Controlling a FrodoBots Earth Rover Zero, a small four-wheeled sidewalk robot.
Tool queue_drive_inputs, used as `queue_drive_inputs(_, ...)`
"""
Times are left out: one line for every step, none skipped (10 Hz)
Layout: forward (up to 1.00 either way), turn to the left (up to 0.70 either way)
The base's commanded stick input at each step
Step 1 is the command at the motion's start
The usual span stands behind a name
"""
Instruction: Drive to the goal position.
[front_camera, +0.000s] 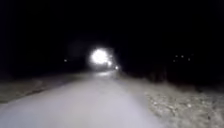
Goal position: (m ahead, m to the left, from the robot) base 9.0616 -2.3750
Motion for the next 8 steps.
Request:
queue_drive_inputs(1.00,0.12)
queue_drive_inputs(1.00,0.34)
queue_drive_inputs(1.00,0.06)
queue_drive_inputs(1.00,0.01)
queue_drive_inputs(1.00,0.02)
queue_drive_inputs(1.00,0.16)
queue_drive_inputs(1.00,0.34)
queue_drive_inputs(1.00,0.04)
